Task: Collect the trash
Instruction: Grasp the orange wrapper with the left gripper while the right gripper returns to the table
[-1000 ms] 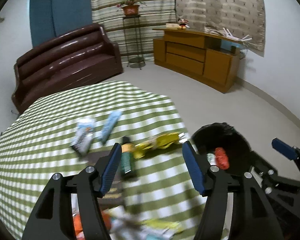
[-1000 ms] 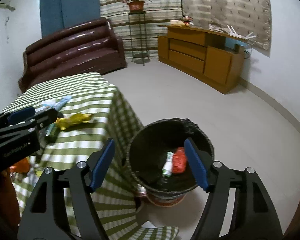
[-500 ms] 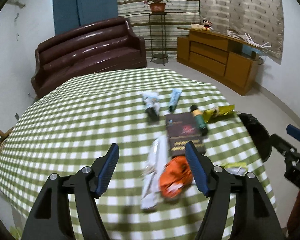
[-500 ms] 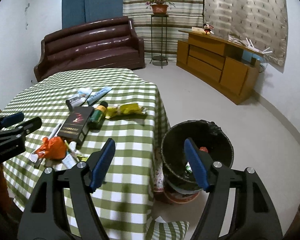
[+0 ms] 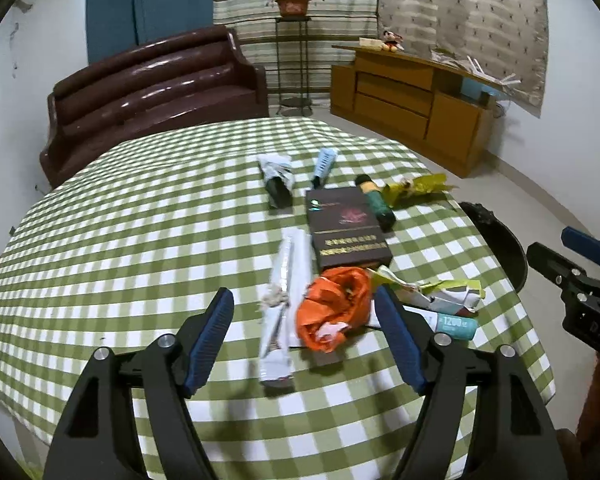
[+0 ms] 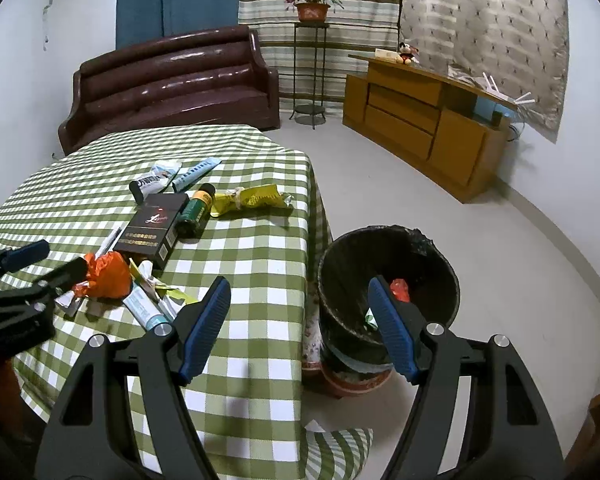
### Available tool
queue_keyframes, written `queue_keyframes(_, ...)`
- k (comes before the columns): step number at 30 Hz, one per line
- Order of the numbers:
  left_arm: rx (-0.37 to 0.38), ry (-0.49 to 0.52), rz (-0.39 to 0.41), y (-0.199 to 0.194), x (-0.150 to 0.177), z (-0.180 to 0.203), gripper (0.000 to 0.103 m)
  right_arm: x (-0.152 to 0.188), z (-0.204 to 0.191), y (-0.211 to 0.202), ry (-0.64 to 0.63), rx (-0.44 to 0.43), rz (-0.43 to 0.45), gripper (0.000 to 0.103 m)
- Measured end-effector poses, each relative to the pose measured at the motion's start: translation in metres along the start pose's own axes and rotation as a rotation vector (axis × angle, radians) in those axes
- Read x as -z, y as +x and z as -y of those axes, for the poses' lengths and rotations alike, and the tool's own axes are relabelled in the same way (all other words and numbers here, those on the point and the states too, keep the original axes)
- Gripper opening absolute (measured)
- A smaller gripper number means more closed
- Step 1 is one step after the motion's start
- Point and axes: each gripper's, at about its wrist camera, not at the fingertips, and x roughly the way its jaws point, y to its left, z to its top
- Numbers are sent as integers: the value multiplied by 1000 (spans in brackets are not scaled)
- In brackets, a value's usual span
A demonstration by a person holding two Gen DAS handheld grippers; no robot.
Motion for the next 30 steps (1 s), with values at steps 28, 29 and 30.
queue_keyframes(28, 36, -2, 16, -6, -1, -7, 42, 7, -15, 9, -14, -51, -31, 70)
queue_keyframes(29, 27, -7, 21, -8, -2, -10, 42, 8, -17, 9, -19, -55, -33, 70)
queue_keyframes(30, 16, -12, 27, -11, -2, -13, 42, 8, -19, 9, -25, -58, -33, 70)
